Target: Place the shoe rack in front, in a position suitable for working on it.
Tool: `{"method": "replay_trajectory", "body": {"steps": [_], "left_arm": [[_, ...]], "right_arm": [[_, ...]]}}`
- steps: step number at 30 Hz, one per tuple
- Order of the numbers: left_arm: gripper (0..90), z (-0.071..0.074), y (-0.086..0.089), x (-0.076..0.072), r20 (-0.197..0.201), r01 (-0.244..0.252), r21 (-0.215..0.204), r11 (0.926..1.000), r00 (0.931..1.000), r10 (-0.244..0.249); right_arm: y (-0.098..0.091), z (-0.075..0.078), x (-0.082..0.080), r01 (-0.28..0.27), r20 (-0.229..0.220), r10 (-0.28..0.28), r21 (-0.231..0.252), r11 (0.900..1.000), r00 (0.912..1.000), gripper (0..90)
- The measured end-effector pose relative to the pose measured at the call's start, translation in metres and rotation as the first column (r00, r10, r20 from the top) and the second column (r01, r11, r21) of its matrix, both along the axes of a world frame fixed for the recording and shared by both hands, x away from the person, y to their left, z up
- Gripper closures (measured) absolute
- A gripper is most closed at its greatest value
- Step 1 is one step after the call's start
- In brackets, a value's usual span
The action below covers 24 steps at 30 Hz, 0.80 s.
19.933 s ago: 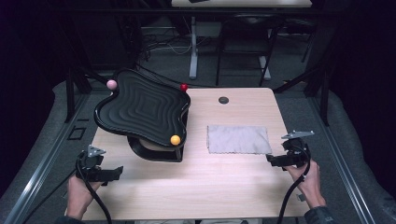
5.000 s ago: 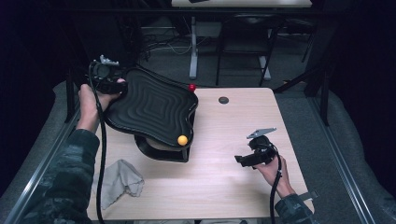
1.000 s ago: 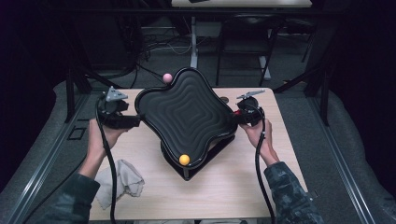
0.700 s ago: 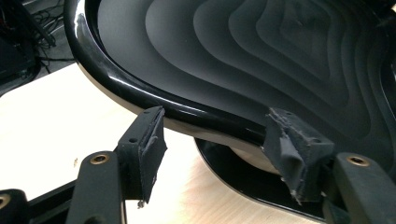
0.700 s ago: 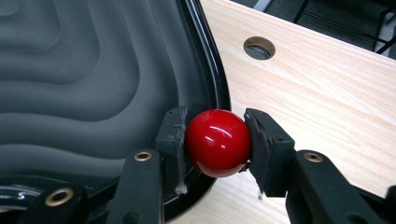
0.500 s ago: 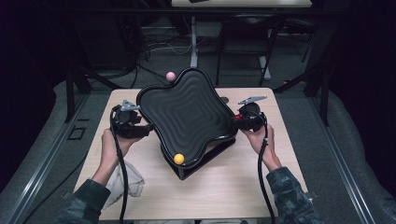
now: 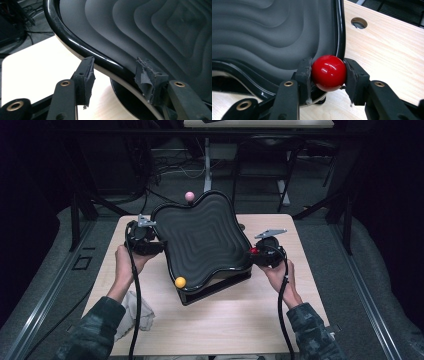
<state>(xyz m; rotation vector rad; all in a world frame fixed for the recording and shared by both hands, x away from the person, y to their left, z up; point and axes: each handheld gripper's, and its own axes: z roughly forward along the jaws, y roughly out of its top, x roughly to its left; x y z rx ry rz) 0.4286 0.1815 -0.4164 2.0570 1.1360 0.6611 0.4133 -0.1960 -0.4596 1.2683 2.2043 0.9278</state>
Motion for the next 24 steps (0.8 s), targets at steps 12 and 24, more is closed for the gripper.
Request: {"method": "replay_trajectory", "body": {"steps": [12, 24], "left_arm": [[42.0, -0.001, 0.013, 0.019, -0.031, -0.008, -0.072, 0.9974, 0.9995, 0.005], [14.3, -0.007, 0.011, -0.057, -0.032, 0.093, -0.089, 0.9916, 0.9948, -0.097]], "right_arm": [[0.009, -0.002, -0.010, -0.025, -0.003, 0.025, 0.018, 0.9995, 0.9997, 59.7], [0.012, -0.002, -0.013, -0.030, 0.004, 0.030, 0.001, 0.9996, 0.9996, 59.7]]}}
